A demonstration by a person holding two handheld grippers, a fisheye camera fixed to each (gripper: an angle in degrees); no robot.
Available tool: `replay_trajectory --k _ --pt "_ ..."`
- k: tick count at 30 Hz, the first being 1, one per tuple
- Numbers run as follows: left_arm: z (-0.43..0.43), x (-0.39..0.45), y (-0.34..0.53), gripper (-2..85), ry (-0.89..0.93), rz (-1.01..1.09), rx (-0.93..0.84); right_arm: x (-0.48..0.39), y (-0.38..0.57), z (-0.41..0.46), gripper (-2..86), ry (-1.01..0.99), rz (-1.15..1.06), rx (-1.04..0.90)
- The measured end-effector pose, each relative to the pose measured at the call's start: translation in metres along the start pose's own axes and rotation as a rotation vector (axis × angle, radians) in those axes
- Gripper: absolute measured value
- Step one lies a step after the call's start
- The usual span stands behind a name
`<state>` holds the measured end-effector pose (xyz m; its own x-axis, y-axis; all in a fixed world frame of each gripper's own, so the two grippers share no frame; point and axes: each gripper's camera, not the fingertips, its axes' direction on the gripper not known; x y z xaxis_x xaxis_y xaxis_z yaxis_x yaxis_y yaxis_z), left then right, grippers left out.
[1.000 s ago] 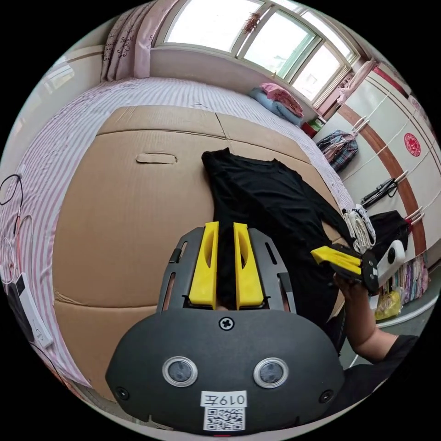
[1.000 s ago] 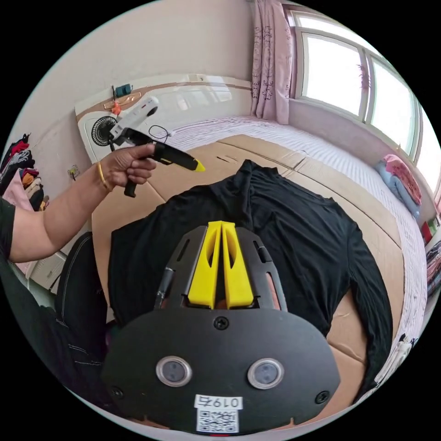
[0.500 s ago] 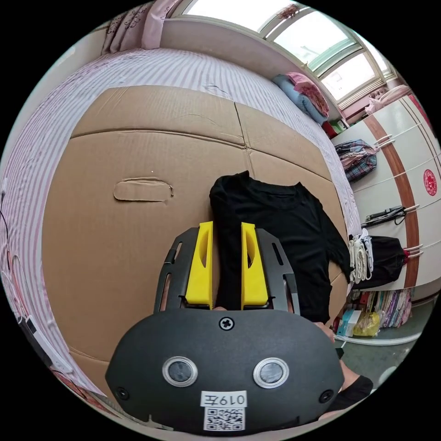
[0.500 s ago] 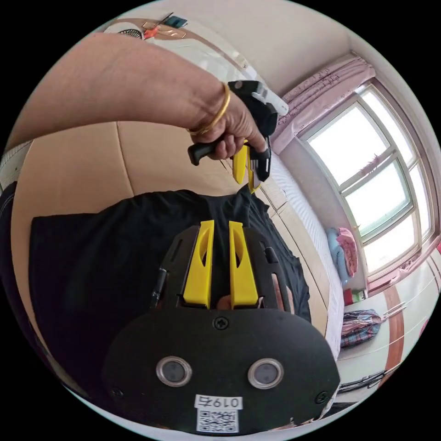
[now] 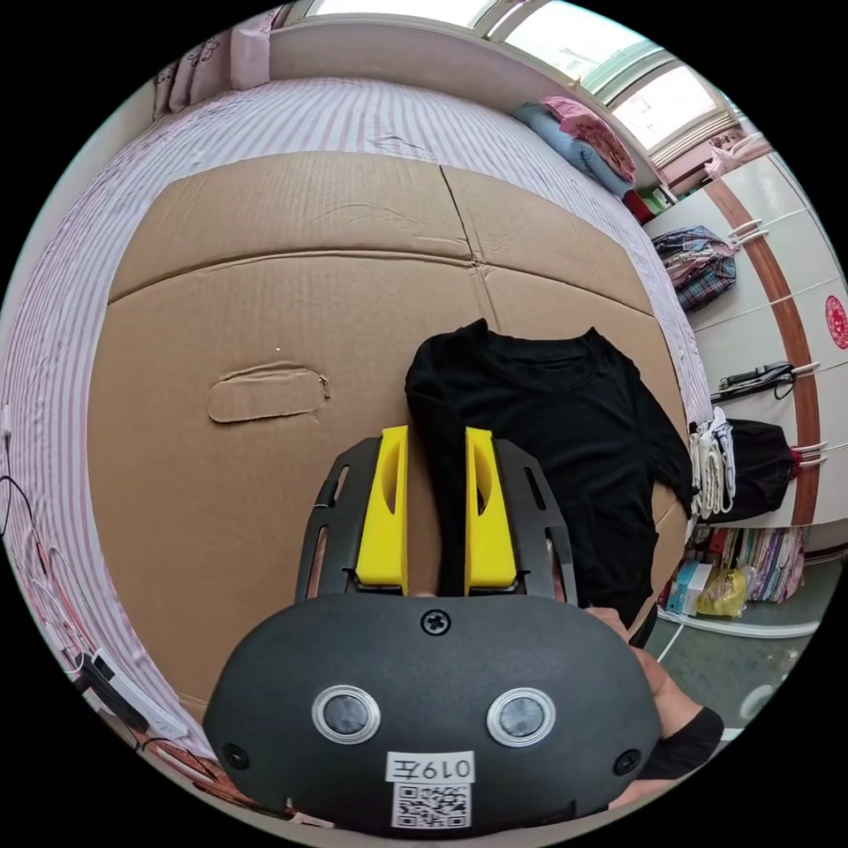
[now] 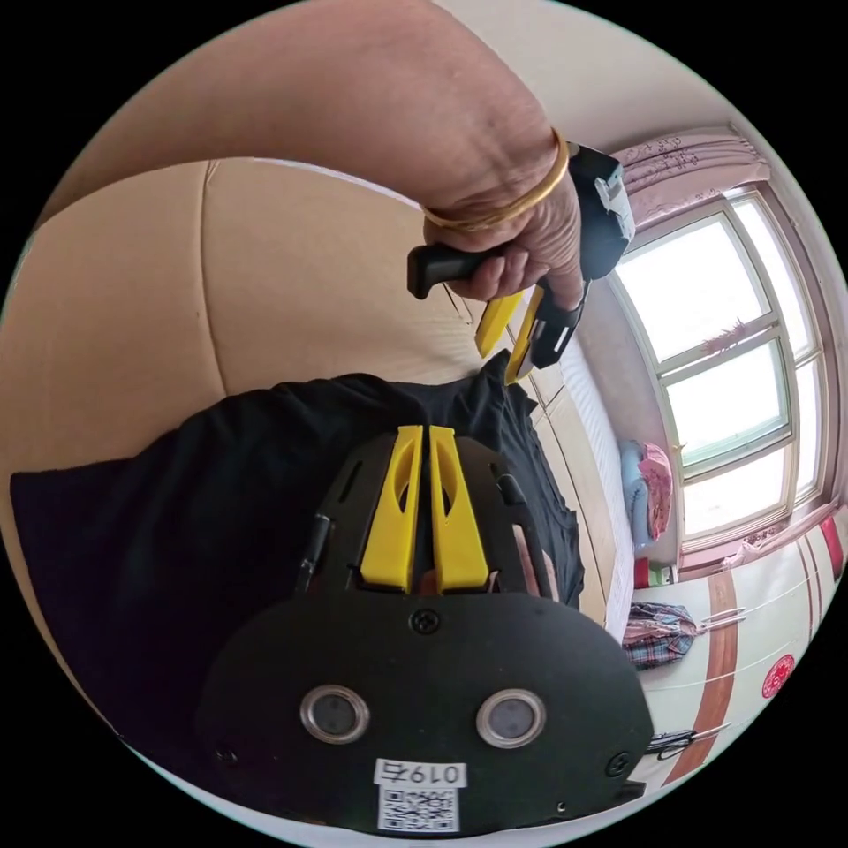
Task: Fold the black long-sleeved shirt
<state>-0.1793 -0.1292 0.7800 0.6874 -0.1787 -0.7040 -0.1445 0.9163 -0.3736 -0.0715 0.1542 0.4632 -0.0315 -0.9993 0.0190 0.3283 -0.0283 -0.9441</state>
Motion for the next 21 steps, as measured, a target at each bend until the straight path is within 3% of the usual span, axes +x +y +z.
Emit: replay_trajectory --k 13,21 --pt "0.013 -0.033 -0.055 2.6 0.008 0.047 -0.046 -0.057 -0.090 -0.010 -0.9 0.122 -0.034 0.099" --pt "0.022 -0.087 -0.074 1.4 0.059 0.061 -0.069 -0.107 -0.140 0.010 -0.7 0.160 -0.139 0.014"
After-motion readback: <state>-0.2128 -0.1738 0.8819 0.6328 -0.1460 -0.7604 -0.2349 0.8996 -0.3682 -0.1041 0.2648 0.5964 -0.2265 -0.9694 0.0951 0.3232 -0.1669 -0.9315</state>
